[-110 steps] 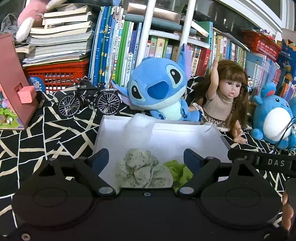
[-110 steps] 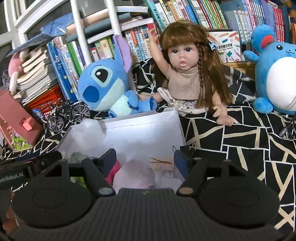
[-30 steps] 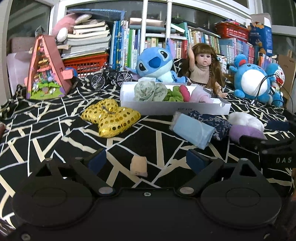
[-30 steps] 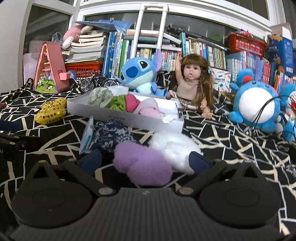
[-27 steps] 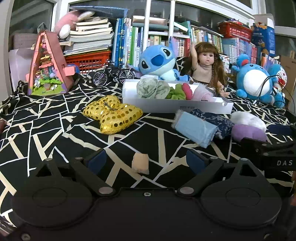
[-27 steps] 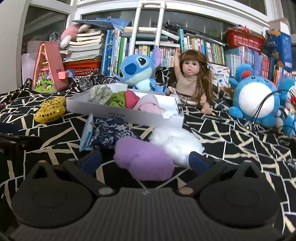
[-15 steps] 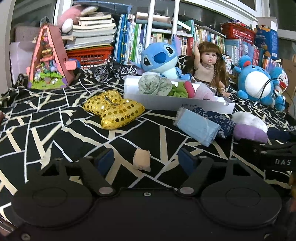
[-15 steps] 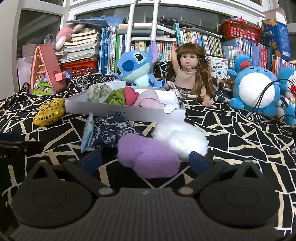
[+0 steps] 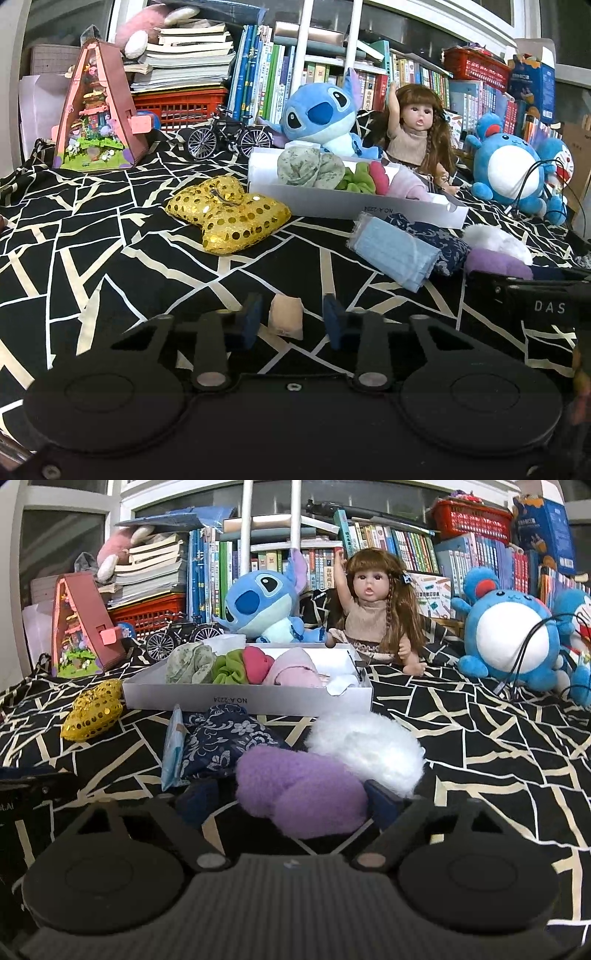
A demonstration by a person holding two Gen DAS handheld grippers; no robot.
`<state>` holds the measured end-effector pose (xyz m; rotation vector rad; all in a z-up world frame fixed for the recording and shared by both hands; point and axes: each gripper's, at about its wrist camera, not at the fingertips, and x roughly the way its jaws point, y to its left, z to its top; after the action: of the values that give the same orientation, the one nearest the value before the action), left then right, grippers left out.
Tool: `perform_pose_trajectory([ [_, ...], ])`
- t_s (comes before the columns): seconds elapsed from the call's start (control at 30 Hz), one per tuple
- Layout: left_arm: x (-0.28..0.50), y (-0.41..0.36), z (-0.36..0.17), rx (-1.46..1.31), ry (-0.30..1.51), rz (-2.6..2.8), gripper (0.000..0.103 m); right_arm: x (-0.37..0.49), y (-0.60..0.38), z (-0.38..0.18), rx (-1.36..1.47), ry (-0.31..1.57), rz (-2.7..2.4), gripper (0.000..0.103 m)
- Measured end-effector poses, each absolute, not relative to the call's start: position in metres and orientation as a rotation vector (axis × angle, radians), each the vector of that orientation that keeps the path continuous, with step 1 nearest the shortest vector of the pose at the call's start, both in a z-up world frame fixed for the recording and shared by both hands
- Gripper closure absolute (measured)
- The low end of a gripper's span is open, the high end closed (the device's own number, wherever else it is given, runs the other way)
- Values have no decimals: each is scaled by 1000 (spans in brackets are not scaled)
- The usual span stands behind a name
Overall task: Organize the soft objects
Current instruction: 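Grasp the small beige sponge with the left tool while the right tool grasps the purple fuzzy cloth, then lift the sponge and purple cloth with both tools toward the box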
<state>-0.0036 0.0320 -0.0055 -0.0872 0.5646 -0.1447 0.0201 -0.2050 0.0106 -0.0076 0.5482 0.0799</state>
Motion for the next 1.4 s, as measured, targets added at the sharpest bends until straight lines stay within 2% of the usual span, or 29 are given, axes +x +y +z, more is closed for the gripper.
perform_pose_trajectory([
  [0.07, -3, 33, -5, -96, 567, -134, 85, 20, -206, 12, 1, 546, 73, 28],
  [0.1, -3, 34, -4, -104, 565, -128, 85, 20, -207, 13, 5, 544, 69, 31],
  [0.73, 2, 34, 18, -130, 525, -130, 85, 2, -198, 45, 4, 436, 174, 32],
  [1.4, 13, 34, 40, -124, 515, -145, 85, 15, -207, 56, 21, 439, 155, 32],
])
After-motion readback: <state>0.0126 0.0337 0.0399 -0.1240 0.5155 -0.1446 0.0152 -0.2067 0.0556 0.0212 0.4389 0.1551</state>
